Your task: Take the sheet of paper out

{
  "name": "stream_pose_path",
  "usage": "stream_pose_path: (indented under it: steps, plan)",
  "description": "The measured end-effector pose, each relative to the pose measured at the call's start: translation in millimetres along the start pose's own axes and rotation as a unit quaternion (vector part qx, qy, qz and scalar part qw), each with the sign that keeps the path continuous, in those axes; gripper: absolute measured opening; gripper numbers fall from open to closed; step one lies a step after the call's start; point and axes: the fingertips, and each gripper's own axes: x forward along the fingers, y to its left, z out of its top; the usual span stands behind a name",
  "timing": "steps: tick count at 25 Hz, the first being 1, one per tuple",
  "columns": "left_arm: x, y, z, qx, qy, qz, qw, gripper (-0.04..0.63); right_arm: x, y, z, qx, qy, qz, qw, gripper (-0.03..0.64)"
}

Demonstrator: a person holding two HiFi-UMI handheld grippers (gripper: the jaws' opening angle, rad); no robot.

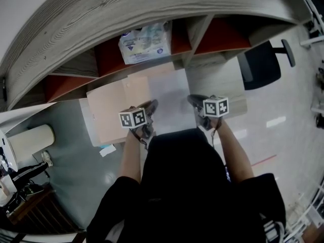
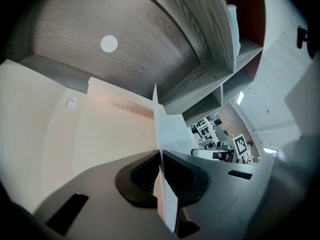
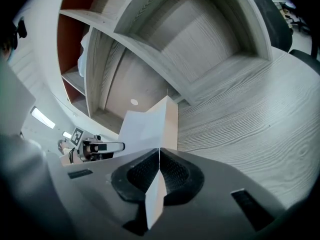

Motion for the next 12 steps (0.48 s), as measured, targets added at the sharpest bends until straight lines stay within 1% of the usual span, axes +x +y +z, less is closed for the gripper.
stream_pose_path:
  steps: [4,8,12]
  plan:
    - [-1,-1,0,0.005,0.002,-0.004,1.0000,0.054,-3,7,7,0.006,-0.018,-0.004,1.000,0.020]
    - [-4,-2,0,0.015,0.004,-0.007,0.9999,0.054,-4,15,8,-0.014,-0.019,-0.015,1.000,0.018]
    - [-8,-6,0,0.027,0.004,-0.012,0.9996,0.054,-7,23,9,-0.034,-0.023,-0.036,0.999,0.018]
